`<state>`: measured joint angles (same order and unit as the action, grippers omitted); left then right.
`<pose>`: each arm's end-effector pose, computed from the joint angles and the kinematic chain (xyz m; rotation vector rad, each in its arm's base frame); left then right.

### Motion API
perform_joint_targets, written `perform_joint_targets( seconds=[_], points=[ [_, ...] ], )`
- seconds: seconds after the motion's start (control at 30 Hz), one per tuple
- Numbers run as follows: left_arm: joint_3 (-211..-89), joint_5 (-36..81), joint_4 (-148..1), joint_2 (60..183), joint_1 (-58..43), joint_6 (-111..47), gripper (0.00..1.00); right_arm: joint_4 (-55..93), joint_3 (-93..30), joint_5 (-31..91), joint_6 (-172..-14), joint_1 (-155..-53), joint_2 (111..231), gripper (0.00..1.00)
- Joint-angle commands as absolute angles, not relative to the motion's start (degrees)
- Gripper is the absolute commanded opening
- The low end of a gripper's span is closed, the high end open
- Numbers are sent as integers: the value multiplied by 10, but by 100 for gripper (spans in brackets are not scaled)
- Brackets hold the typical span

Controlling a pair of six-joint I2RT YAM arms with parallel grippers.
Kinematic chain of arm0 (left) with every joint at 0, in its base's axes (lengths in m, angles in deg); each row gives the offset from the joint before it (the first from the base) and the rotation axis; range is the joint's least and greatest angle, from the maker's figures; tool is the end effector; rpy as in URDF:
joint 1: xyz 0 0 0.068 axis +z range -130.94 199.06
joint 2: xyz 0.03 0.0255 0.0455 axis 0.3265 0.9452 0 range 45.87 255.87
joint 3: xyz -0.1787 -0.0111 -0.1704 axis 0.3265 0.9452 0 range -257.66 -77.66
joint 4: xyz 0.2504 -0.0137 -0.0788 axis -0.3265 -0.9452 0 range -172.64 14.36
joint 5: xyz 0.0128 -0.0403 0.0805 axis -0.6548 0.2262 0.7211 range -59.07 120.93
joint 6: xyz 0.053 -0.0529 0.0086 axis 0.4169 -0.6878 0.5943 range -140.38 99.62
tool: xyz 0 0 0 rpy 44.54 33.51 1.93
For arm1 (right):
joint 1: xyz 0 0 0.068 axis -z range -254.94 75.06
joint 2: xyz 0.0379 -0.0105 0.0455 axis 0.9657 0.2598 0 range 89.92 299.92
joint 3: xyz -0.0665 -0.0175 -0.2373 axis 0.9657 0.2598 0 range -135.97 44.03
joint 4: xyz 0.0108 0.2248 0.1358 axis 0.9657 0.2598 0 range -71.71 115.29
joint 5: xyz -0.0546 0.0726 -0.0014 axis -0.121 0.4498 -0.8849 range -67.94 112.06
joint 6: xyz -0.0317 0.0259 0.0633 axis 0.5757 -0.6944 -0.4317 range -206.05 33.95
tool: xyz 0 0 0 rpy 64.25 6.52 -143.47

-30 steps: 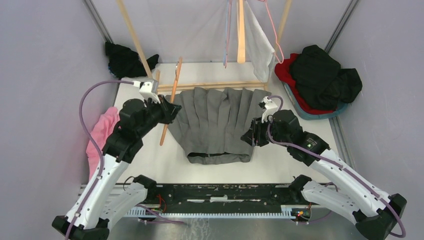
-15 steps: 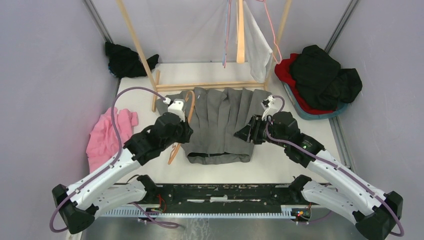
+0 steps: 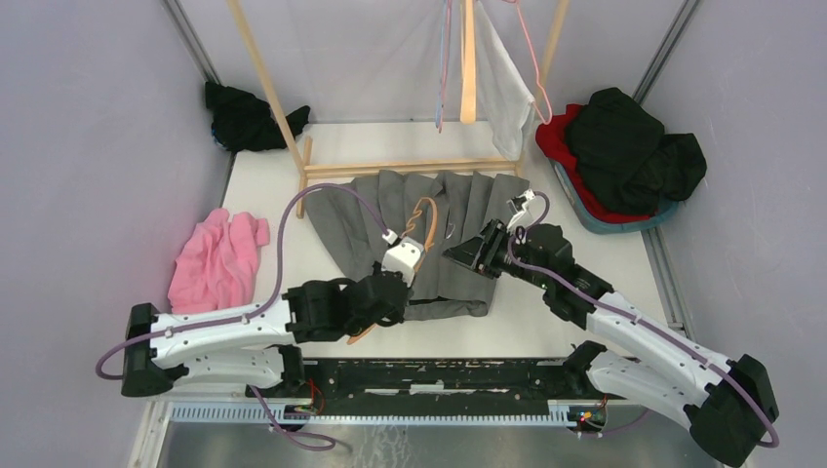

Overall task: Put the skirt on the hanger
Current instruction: Hang the skirt on the hanger.

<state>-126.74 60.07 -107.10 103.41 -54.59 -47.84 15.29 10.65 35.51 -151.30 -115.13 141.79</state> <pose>0.0985 -0.2260 0.2539 0.6118 2.1108 -0.4268 0.1868 0.1773 0.2427 0.2729 2.0998 1.4268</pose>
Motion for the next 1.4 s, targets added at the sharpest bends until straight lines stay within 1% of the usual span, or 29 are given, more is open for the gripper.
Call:
perform_joint_targets(
  seconds=[0.0, 0.3, 0.47, 0.73, 1.0, 1.07, 1.1, 1.17, 1.2, 1.27, 1.3, 1.37],
  points=[
    [-1300, 727, -1046, 1054, -582, -501, 3, 62, 109, 340, -1567, -1161, 1418, 50],
    [-1333, 769, -1017, 1131, -608, -512, 3, 73, 98, 314, -1570, -1185, 1436, 49],
    [-1339, 780, -1009, 1137, -610, -516, 3, 94, 95, 297, -1566, -1198, 1443, 49],
    [-1345, 775, -992, 1160, -615, -528, 3, 87, 83, 273, -1573, -1217, 1474, 49],
    [-1357, 785, -985, 1199, -625, -550, 3, 100, 60, 210, -1568, -1252, 1498, 49],
    [-1362, 787, -983, 1207, -626, -553, 3, 112, 56, 194, -1566, -1263, 1505, 47],
    [-1364, 790, -981, 1210, -627, -554, 3, 120, 54, 185, -1565, -1268, 1507, 46],
    [-1367, 791, -974, 1213, -627, -556, 3, 127, 53, 174, -1565, -1276, 1514, 40],
    [-1368, 791, -969, 1214, -627, -556, 3, 131, 51, 171, -1564, -1279, 1518, 34],
    [-1373, 786, -963, 1218, -627, -555, 3, 134, 48, 166, -1559, -1286, 1528, 18],
    [-1377, 782, -962, 1220, -628, -554, 3, 137, 47, 163, -1556, -1288, 1532, 12],
    [-1383, 771, -964, 1221, -628, -554, 8, 128, 55, 161, -1550, -1288, 1533, 2]
  ],
)
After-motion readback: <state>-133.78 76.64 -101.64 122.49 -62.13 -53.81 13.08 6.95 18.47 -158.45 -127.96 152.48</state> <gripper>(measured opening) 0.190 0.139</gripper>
